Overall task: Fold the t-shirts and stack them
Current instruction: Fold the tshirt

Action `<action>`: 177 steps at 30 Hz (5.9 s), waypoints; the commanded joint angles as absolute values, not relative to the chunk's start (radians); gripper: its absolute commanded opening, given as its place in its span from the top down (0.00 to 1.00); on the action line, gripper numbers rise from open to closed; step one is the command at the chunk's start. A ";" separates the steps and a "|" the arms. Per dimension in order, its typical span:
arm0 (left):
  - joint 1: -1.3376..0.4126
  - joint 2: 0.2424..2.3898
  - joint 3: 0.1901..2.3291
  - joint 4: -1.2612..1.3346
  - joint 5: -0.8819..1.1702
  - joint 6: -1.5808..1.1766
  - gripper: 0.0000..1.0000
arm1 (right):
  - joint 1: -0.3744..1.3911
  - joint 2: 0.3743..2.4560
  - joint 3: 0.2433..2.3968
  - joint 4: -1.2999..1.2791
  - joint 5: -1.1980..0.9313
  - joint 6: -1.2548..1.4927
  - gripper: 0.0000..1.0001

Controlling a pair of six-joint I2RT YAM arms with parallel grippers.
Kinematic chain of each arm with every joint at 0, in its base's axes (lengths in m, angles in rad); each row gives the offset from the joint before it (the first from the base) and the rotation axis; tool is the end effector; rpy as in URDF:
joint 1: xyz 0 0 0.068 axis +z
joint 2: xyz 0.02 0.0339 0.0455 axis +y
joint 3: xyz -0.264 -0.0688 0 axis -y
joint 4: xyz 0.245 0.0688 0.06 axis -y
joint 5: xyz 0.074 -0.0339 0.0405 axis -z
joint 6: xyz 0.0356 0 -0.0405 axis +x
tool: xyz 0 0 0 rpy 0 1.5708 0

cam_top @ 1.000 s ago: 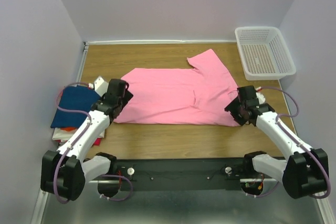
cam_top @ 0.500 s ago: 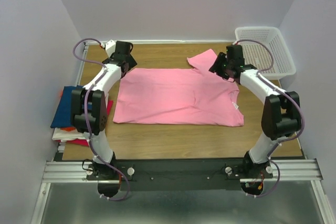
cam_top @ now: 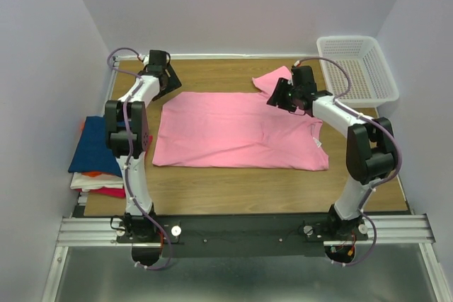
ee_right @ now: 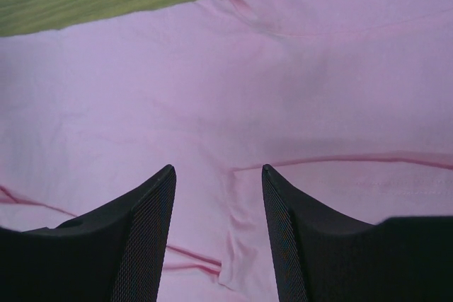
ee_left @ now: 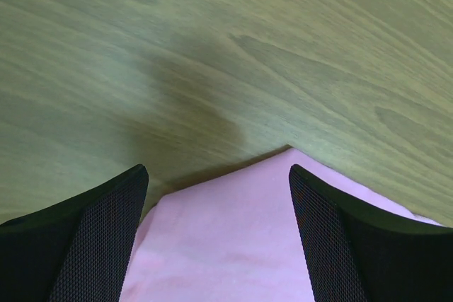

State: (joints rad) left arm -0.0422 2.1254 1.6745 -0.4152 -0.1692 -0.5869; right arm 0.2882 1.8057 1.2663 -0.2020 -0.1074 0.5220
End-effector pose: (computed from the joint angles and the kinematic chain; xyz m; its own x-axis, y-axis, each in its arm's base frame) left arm 0.4762 -0.0141 0.2021 -0.5964 -0.5212 -0.6104 -0.4776 0.8417 -0.2519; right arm 0.3854 0.1182 0.2220 -0.7399 0.2977 -0.6032 0.0122 0.9025 0.4305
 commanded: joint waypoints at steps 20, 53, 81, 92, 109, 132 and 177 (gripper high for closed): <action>-0.048 2.103 1.562 -0.423 -0.045 -0.542 0.73 | 0.301 1.732 1.151 -0.163 -0.186 0.538 0.41; -0.268 1.792 1.258 -0.322 -0.061 -0.503 0.59 | 0.302 1.735 1.135 -0.140 -0.213 0.538 0.42; -0.222 2.042 1.511 -0.430 -0.143 -0.459 0.53 | 0.301 1.730 1.131 -0.133 -0.225 0.537 0.42; -0.222 2.068 1.531 -0.402 -0.084 -0.468 0.57 | 0.302 1.727 1.123 -0.133 -0.222 0.537 0.42; -0.219 2.075 1.569 -0.428 -0.075 -0.465 0.87 | 0.302 1.730 1.120 -0.132 -0.222 0.538 0.42; -0.095 2.092 1.693 -0.414 -0.137 -0.449 1.00 | 0.301 1.729 1.123 -0.126 -0.225 0.535 0.42; -0.172 1.741 1.484 -0.405 -0.037 -0.491 0.09 | 0.213 2.228 1.859 -0.189 0.138 0.302 0.41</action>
